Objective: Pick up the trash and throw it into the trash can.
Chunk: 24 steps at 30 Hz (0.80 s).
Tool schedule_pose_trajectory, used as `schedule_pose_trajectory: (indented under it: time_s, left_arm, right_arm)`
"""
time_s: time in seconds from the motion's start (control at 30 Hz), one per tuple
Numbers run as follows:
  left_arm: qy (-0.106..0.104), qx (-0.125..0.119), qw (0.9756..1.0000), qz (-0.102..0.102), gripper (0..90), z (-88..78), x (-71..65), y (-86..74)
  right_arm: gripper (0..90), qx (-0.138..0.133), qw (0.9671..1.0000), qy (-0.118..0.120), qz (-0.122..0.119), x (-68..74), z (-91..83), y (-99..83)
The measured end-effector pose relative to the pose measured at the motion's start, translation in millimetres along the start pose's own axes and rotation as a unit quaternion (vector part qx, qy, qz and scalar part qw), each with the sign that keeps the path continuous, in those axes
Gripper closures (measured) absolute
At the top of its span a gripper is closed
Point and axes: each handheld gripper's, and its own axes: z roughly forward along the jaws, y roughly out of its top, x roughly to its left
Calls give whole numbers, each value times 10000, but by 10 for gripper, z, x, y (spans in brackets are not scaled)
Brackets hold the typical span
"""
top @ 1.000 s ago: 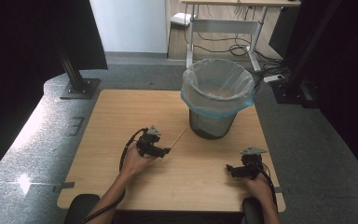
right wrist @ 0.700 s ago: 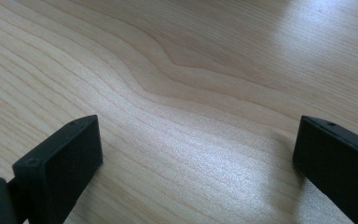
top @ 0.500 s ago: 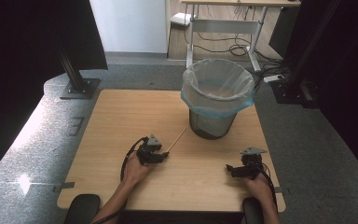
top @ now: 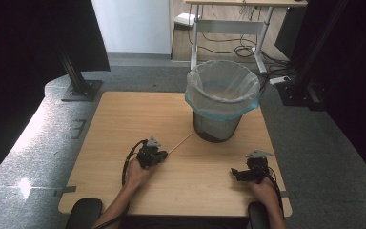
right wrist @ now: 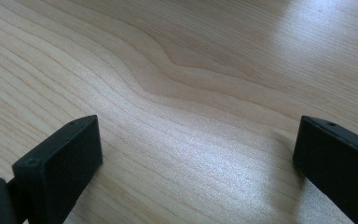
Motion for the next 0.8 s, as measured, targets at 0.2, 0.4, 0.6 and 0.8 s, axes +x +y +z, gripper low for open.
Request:
schedule_pose_trajectory:
  time_s: [0.2,0.4,0.6,0.8]
  left_arm:
    - [-89,155,9998,-29,864,-4,21,42]
    - [-202,253,9994,-158,864,-40,84,47]
    - [-241,192,9993,-224,864,-140,139,85]
    - [-219,151,9995,-179,864,-280,173,180]
  right_arm:
    - [6,-1,10000,-1,0,0,0,0]
    - [6,0,10000,-1,0,0,0,0]
    - [6,-1,10000,-1,-1,0,0,0]
    - [6,0,10000,-2,0,0,0,0]
